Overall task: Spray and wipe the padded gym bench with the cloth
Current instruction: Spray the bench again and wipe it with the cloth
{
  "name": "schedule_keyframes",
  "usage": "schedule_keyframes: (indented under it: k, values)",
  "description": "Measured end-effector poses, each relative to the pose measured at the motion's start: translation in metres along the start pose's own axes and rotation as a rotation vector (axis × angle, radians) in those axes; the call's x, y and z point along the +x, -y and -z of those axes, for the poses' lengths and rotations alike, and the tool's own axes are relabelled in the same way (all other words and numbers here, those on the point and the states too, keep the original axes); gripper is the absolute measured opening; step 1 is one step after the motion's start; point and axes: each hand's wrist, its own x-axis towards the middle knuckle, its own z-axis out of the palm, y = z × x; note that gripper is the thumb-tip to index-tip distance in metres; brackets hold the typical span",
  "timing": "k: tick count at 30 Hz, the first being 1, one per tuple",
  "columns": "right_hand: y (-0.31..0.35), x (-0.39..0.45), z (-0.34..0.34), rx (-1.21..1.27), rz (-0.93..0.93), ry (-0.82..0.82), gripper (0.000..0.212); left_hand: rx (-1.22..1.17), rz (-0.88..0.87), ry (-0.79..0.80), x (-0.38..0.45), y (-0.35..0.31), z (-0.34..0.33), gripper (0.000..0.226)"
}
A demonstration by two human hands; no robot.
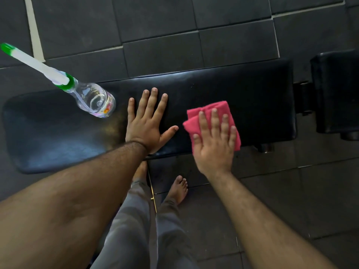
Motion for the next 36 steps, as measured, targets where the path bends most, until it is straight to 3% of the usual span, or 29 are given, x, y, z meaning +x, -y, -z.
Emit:
schedule_keyframes:
  k: [2, 5, 9, 11, 14, 17, 21, 24, 28, 30, 36]
  values:
    - [-0.024, 0.013, 0.008, 0.002, -0.085, -0.018, 0.066, -0.003, 0.002, -0.004, -0.001, 0.000, -0.001, 0.101]
    - [-0.043, 0.085, 0.027, 0.033, -0.357, -0.052, 0.067, 0.003, -0.001, -0.014, -0.001, 0.001, -0.001, 0.100]
    - [-0.013, 0.180, 0.043, 0.111, -0.593, -0.005, 0.072, -0.002, -0.007, -0.017, 0.001, 0.001, 0.001, 0.094]
    - [0.019, 0.184, 0.040, 0.066, -0.492, 0.044, 0.072, -0.006, -0.006, -0.015, 0.001, 0.000, 0.002, 0.090]
    - [0.052, 0.126, 0.019, -0.017, -0.063, 0.055, 0.072, -0.016, 0.004, 0.009, 0.000, 0.000, 0.007, 0.082]
    - [0.027, 0.049, 0.005, -0.018, 0.114, 0.033, 0.070, -0.026, 0.003, 0.030, 0.001, -0.001, 0.009, 0.077]
    - [-0.045, 0.007, 0.011, -0.038, -0.078, 0.023, 0.068, -0.026, 0.002, 0.031, 0.000, -0.001, 0.008, 0.077]
    - [-0.060, 0.064, 0.026, 0.004, -0.346, 0.009, 0.070, -0.018, 0.005, 0.018, -0.001, -0.002, 0.007, 0.078]
    - [-0.015, 0.167, 0.040, 0.109, -0.698, 0.012, 0.075, -0.020, -0.004, 0.025, -0.001, -0.002, 0.008, 0.084]
    - [0.020, 0.181, 0.034, 0.068, -0.621, 0.050, 0.074, -0.022, -0.022, 0.028, -0.001, -0.001, 0.009, 0.090]
    - [0.066, 0.076, 0.006, -0.106, 0.089, 0.075, 0.070, -0.164, -0.006, 0.028, -0.004, 0.002, 0.017, 0.114]
